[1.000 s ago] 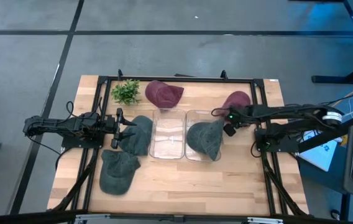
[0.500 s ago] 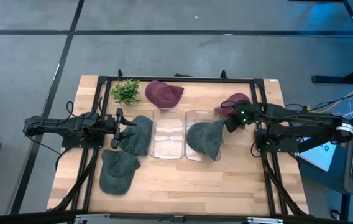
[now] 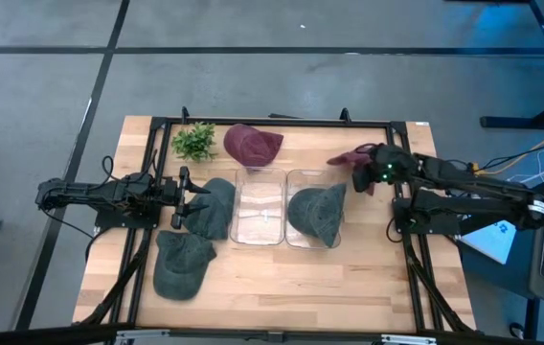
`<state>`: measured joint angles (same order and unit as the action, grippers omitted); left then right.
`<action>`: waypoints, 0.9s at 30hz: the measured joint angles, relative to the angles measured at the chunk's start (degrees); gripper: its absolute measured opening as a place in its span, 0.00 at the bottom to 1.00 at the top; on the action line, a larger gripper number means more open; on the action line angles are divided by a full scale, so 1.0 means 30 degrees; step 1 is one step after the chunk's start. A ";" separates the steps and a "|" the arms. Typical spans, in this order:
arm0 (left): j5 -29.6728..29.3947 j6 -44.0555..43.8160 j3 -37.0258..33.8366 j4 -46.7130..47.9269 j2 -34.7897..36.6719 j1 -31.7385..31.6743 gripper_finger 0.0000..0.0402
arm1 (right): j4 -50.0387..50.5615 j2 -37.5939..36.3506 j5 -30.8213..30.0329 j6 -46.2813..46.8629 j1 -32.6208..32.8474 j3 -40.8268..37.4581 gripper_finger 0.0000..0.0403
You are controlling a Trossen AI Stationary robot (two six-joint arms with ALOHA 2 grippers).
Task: Pick & Place hat
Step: Put the right red cap into the left transparent bin
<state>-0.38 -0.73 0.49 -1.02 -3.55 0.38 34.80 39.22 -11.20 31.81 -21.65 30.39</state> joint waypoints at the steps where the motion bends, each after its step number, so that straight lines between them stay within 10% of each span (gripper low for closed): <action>1: 0.0000 0.0000 0.0007 -0.0007 0.0001 0.0000 0.48 | 0.0018 0.0005 0.0026 -0.0481 0.0000 0.0345 0.01; 27: 0.0000 0.0000 0.0007 -0.0007 0.0007 -0.0007 0.48 | -0.0204 0.5241 -0.0475 -1.1736 0.0139 1.0165 0.01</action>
<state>-0.38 -0.73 0.51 -1.04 -3.53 0.36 34.18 54.95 -12.62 -3.39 -21.23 60.88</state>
